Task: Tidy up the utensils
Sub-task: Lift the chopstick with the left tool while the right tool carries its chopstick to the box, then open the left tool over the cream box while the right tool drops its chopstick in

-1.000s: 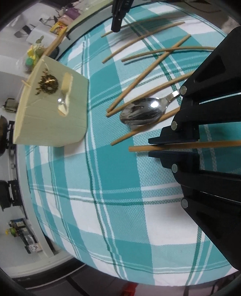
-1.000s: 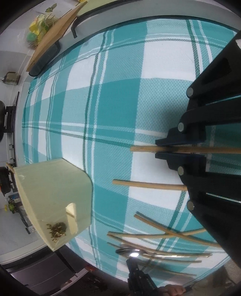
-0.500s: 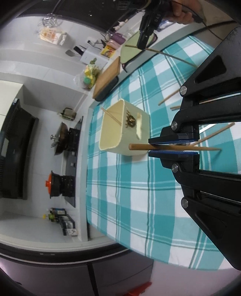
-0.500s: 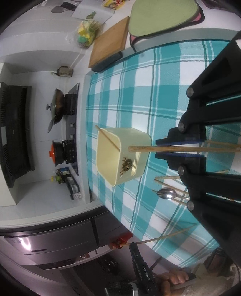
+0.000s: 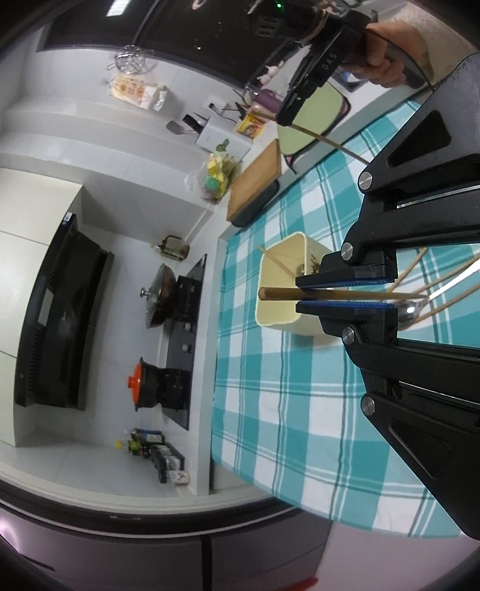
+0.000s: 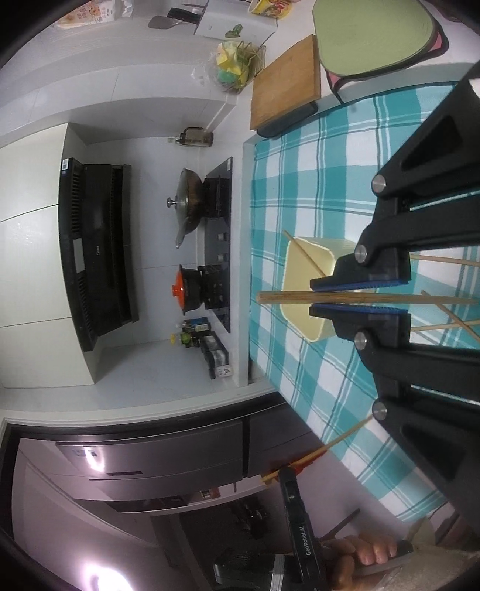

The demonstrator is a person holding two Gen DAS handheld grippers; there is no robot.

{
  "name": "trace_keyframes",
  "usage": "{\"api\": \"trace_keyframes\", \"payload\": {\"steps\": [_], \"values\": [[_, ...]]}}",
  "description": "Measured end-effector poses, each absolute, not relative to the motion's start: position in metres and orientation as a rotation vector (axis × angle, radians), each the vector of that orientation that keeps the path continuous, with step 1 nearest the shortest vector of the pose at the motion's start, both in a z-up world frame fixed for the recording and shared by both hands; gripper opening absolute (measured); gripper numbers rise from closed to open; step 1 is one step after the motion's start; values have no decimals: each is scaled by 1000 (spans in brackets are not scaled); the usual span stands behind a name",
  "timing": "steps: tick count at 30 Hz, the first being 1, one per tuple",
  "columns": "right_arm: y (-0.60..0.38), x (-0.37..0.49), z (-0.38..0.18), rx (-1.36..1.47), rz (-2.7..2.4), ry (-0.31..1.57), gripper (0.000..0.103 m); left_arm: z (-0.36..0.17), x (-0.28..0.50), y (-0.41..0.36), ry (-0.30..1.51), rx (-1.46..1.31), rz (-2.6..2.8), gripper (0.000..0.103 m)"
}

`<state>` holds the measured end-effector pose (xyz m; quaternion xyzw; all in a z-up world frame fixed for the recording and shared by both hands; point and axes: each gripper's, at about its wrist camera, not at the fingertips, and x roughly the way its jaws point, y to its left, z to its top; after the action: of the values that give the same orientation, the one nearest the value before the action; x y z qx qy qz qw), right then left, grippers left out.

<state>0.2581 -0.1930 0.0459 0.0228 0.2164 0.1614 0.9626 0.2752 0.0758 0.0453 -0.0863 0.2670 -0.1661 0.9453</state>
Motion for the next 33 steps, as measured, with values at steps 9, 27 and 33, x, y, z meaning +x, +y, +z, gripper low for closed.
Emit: {"api": "trace_keyframes", "payload": {"steps": [9, 27, 33], "values": [[-188, 313, 83, 106, 303, 336, 7, 114, 324, 59, 448, -137, -345, 5], [-159, 468, 32, 70, 304, 408, 7, 36, 499, -10, 652, -107, -313, 5], [-155, 495, -25, 85, 344, 627, 8, -21, 522, -27, 809, -80, -307, 9]]}}
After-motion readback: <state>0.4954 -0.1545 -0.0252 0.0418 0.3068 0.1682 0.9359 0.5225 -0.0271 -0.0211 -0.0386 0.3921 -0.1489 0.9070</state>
